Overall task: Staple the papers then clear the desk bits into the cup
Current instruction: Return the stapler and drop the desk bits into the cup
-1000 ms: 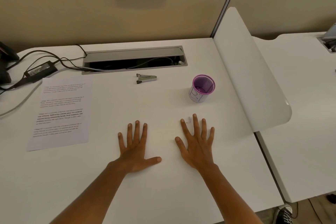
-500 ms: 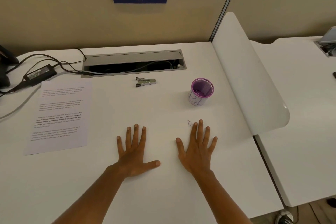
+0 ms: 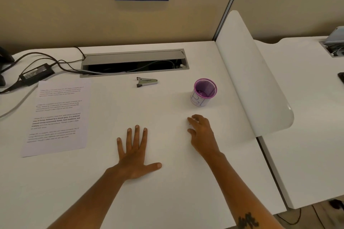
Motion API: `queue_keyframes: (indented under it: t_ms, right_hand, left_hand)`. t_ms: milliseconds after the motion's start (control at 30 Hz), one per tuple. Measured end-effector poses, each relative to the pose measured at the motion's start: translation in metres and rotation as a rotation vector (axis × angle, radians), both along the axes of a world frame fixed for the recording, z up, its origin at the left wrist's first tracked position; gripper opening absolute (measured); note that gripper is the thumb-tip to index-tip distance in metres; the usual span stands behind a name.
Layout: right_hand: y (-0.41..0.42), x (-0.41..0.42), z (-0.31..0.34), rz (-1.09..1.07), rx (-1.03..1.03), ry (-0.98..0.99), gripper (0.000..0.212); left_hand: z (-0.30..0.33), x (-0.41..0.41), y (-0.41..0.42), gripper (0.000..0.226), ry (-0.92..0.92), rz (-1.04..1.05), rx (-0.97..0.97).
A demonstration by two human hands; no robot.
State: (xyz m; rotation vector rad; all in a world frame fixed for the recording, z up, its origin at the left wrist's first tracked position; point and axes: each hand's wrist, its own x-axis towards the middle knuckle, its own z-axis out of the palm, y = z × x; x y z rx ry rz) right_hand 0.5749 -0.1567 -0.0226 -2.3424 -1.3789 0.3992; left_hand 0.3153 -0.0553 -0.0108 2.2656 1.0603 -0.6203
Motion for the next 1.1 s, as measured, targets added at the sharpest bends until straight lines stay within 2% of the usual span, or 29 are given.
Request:
queue_keyframes:
  t_ms: [133,300,667,900,967,1033,1100]
  right_hand:
    - [0.011,0.016,0.002,0.162,-0.017,-0.094,0.032]
    - [0.013,0.019,0.002,0.183,0.032,-0.11,0.021]
    - [0.017,-0.001,0.008,0.135,0.017,-0.231,0.029]
    - [0.014,-0.009,-0.004,0.188,0.029,-0.38,0.034]
    - [0.016,-0.006,-0.006,0.151,0.031,-0.303,0.036]
    - [0.016,-0.001,-0.001,-0.013,0.055,-0.065,0.041]
    - [0.018,0.008,0.01,-0.274,0.088,0.209,0.036]
  left_hand:
    - [0.001,0.001,0.0,0.139,0.007,-0.008,-0.001]
    - [0.001,0.002,-0.002,0.139,0.007,-0.011,-0.006]
    - [-0.002,0.001,-0.002,0.139,0.003,-0.005,0.007]
    - [-0.003,0.001,-0.002,0.14,-0.005,0.002,0.004]
    - [-0.003,0.0,-0.003,0.14,-0.005,0.002,0.004]
    - [-0.003,0.0,-0.003,0.14,-0.002,0.0,0.002]
    - [-0.002,0.001,-0.003,0.14,-0.005,-0.001,0.001]
